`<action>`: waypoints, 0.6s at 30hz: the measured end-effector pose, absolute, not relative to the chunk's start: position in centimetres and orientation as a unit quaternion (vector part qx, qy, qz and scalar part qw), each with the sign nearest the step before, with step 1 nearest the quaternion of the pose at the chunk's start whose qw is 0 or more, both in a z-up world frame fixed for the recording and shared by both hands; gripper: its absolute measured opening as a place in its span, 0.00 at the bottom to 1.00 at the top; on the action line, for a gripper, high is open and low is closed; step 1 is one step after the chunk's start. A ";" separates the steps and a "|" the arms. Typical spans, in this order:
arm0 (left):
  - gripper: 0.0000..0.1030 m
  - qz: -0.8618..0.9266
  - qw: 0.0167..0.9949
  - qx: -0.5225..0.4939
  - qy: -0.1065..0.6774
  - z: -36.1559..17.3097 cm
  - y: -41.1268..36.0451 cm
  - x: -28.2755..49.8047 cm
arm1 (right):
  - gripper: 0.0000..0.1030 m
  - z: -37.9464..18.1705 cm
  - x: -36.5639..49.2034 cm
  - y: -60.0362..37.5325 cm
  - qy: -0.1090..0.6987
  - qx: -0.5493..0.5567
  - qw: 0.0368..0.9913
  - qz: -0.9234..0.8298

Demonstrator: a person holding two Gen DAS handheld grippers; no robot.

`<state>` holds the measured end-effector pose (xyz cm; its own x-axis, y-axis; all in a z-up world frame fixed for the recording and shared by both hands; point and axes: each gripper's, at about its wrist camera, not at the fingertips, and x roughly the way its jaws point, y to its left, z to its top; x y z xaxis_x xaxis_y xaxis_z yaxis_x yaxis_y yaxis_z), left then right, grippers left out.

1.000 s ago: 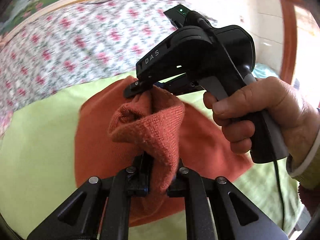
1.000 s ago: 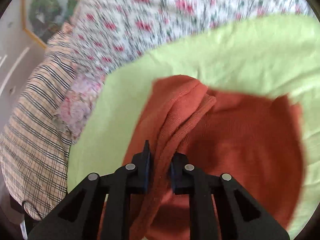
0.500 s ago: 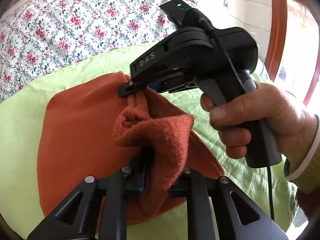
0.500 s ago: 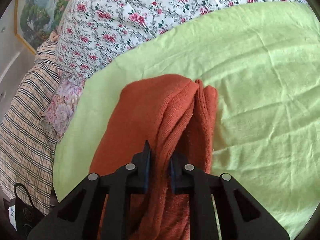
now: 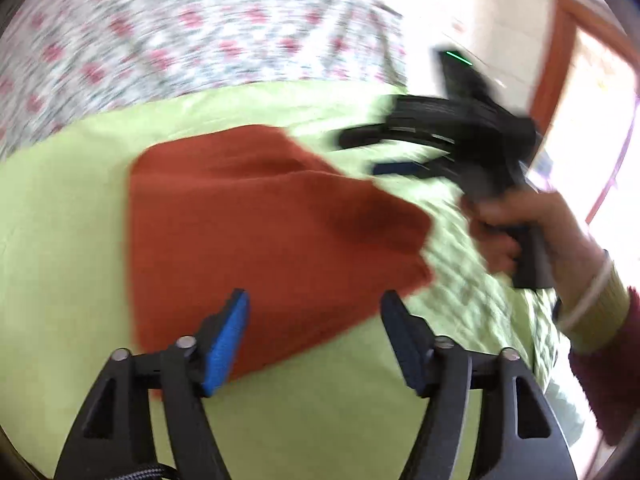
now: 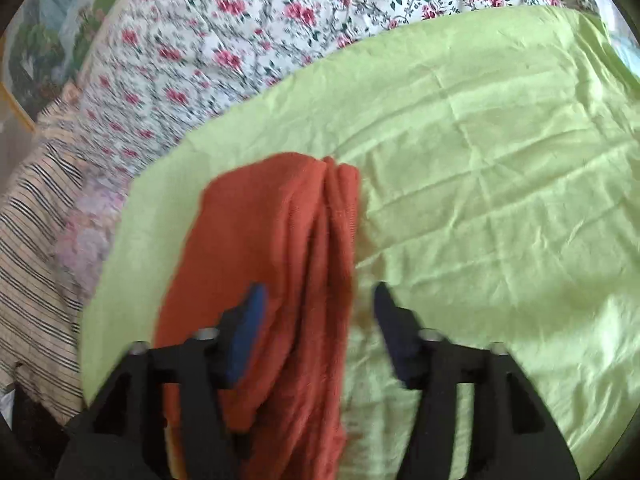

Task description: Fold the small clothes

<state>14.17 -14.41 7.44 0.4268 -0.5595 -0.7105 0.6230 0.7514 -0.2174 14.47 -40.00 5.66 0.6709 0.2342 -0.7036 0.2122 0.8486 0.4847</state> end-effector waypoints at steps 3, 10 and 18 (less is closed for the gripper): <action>0.77 -0.315 0.844 -0.022 0.434 6.9 -10.7 18.0 | 0.84 5.8 13.9 -39.7 0.397 0.305 0.865 0.042; 0.77 -0.289 0.800 -0.125 0.510 3.0 -7.0 26.1 | 0.84 3.3 15.5 -39.3 0.438 0.317 0.841 0.028; 0.60 -0.317 0.756 -0.152 0.552 -1.2 -9.9 29.7 | 0.42 0.7 16.7 -38.8 0.467 0.330 0.819 0.045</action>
